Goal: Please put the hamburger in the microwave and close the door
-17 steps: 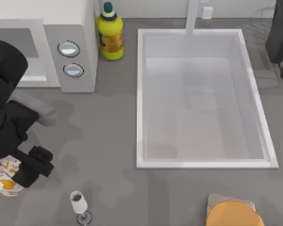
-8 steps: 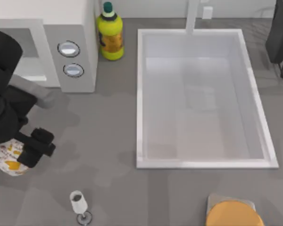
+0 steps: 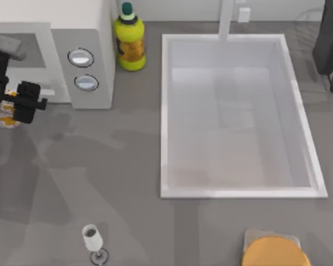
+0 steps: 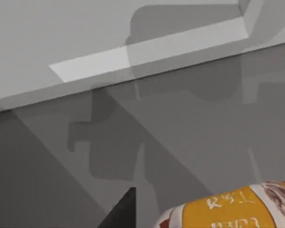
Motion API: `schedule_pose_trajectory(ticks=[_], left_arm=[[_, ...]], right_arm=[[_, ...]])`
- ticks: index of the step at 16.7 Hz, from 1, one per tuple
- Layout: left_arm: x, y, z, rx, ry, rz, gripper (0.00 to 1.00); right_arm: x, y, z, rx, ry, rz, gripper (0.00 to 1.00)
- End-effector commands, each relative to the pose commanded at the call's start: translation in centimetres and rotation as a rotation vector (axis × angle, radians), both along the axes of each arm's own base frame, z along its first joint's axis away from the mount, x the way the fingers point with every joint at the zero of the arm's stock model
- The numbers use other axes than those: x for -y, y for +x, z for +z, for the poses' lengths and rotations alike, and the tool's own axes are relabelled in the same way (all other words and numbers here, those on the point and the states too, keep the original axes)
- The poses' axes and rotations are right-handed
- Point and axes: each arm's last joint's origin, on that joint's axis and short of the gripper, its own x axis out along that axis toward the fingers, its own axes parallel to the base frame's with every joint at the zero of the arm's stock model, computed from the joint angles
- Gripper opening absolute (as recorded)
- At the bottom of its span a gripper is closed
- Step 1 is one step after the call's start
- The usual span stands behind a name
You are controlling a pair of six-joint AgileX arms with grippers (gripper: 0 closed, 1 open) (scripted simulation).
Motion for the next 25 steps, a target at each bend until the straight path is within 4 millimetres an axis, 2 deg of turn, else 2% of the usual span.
schedule_pose_trajectory(ticks=[6,14,21,25], left_arm=[[-3.4,3.0,-2.3,0.224,-0.025,0.093,0.0],[-6.9,5.0,-6.6,0.413,-0.042,0.164,0.0],[-7.1,4.9,-10.5,0.543,-0.134,0.167,0.0],[-6.6,4.3,-11.0,0.583,-0.184,0.156,0.0]], right_arm=[[0.0,0.0,0.0,0.0,0.0,0.0,1.0],[0.0,0.0,0.0,0.0,0.0,0.0,1.0],[0.0,0.0,0.0,0.0,0.0,0.0,1.0],[0.0,0.0,0.0,0.0,0.0,0.0,1.0]])
